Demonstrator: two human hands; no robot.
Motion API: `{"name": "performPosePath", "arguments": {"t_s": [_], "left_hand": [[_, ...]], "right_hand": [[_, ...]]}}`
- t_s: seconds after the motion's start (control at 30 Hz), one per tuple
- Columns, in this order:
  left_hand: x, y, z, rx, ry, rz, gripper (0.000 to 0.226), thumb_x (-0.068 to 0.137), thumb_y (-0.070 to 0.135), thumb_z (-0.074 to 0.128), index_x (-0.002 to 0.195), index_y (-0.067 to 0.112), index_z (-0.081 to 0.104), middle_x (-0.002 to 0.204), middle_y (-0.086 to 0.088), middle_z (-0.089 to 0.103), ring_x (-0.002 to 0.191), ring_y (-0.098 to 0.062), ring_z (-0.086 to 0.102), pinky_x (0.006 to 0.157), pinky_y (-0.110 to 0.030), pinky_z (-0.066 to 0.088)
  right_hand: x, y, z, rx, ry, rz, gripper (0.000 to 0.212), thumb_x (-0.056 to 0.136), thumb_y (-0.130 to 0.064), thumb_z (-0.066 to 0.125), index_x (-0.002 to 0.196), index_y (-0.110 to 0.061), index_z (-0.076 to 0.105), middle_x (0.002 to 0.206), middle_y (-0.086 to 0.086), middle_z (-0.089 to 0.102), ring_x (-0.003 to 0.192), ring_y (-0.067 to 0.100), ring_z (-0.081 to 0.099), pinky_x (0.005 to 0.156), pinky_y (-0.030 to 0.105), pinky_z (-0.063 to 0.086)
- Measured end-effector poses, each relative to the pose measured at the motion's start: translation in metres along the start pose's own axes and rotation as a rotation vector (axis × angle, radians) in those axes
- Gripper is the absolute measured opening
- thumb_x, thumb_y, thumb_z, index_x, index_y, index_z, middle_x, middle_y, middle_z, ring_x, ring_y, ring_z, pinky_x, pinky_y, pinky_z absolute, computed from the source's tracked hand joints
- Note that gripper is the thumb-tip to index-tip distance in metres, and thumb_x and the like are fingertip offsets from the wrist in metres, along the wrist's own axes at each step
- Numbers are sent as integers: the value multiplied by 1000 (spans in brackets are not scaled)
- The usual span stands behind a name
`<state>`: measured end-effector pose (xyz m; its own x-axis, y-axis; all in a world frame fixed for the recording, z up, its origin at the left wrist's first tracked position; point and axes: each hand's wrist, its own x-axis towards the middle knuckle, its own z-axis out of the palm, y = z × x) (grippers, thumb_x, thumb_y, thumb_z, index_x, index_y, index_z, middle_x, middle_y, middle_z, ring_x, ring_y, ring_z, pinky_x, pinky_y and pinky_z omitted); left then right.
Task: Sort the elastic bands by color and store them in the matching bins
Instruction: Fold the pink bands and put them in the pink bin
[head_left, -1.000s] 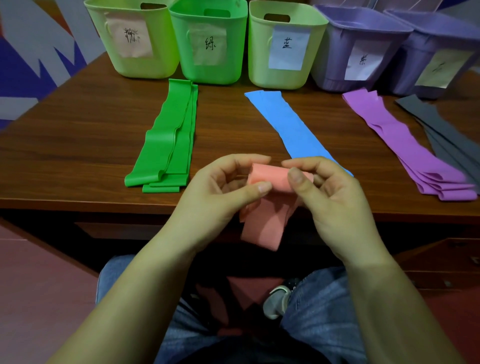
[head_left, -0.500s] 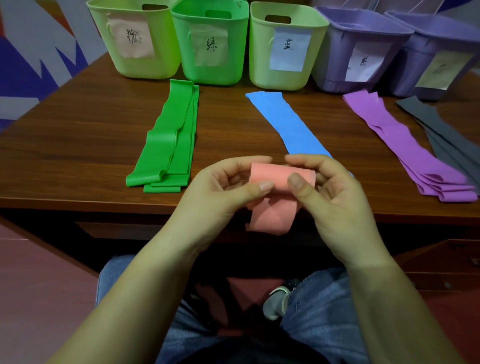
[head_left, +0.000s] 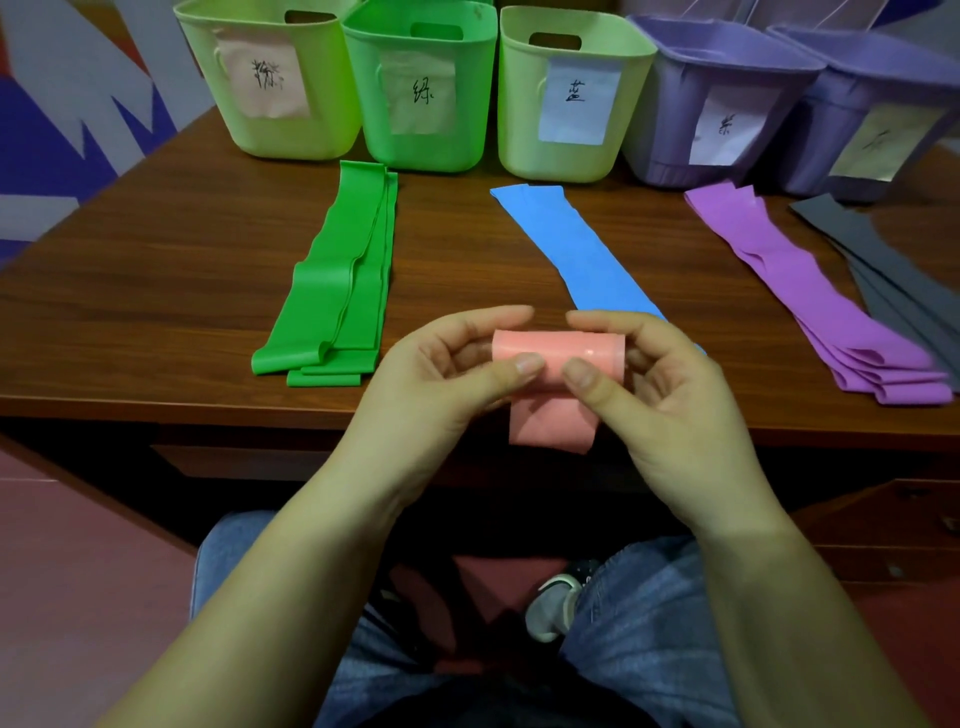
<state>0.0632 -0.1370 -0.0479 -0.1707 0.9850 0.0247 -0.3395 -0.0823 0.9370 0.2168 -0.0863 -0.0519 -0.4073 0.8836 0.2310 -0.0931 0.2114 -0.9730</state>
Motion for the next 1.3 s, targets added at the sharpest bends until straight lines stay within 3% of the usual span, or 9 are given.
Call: {"name": "performPosePath", "arguments": {"t_s": [0.1,0.2,0.37,0.53,0.73,0.9,1.0,1.1,1.3], "left_hand": [[0,0,-3,8,-7,24,41,66,4,74,104,16,66,99,-6,73,91,-13,68,77,-20,53],[0,-2,-3,6,-20,-24,41,66,9,72,106,16,65,97,-3,73,90,-13,68,82,-26,55],[-2,0,1,25,8,-27,40,64,13,73,102,15,65,84,1,73,76,-6,68,68,-17,54],[-6,1,3,51,-22,79,42,60,3,68,102,11,64,91,-2,73,85,-9,68,72,-18,53],[-8,-3,1,122,-64,154,45,62,-6,75,102,13,64,104,1,72,98,-12,67,81,-21,52],[-5,0,0,124,-23,73,37,68,16,72,104,18,64,101,2,72,96,-10,67,82,-20,51],[-3,-2,2,170,-32,-70,34,71,37,73,99,18,66,86,2,72,80,-9,67,73,-21,53],[-5,-4,6,108,-19,-100,29,73,32,67,93,11,66,71,-2,69,63,-7,64,64,-19,54],[-6,-6,1,63,-47,18,29,74,12,71,102,12,65,88,0,72,81,-8,67,71,-17,54]], "right_hand": [[0,0,0,6,3,25,31,70,-31,76,99,-24,66,103,-6,72,96,9,67,79,22,51],[-2,0,1,15,-4,-8,32,72,-23,75,102,-22,66,103,-5,72,98,10,67,81,20,51],[-3,-2,0,9,-31,-20,36,71,-19,74,106,-21,65,106,-3,70,101,9,65,82,18,50],[-2,-1,-2,-12,-21,13,31,72,-27,69,103,-23,65,100,-5,72,99,10,67,82,19,50],[-2,2,-4,-29,-12,85,47,62,-52,80,98,-25,70,105,-2,71,102,18,67,90,48,53],[-5,0,-3,29,0,18,31,69,-22,75,98,-17,66,98,-2,73,94,10,68,75,21,54],[-6,2,-3,-5,-3,-65,31,71,-14,77,99,-23,65,101,-4,71,98,10,67,81,19,50],[-6,3,-5,-52,-9,-111,39,70,-12,74,103,-29,62,104,-9,69,103,9,64,89,22,48],[-6,0,-6,-57,-4,1,67,57,-53,81,116,-39,54,116,-3,66,111,8,61,94,32,49]]}}
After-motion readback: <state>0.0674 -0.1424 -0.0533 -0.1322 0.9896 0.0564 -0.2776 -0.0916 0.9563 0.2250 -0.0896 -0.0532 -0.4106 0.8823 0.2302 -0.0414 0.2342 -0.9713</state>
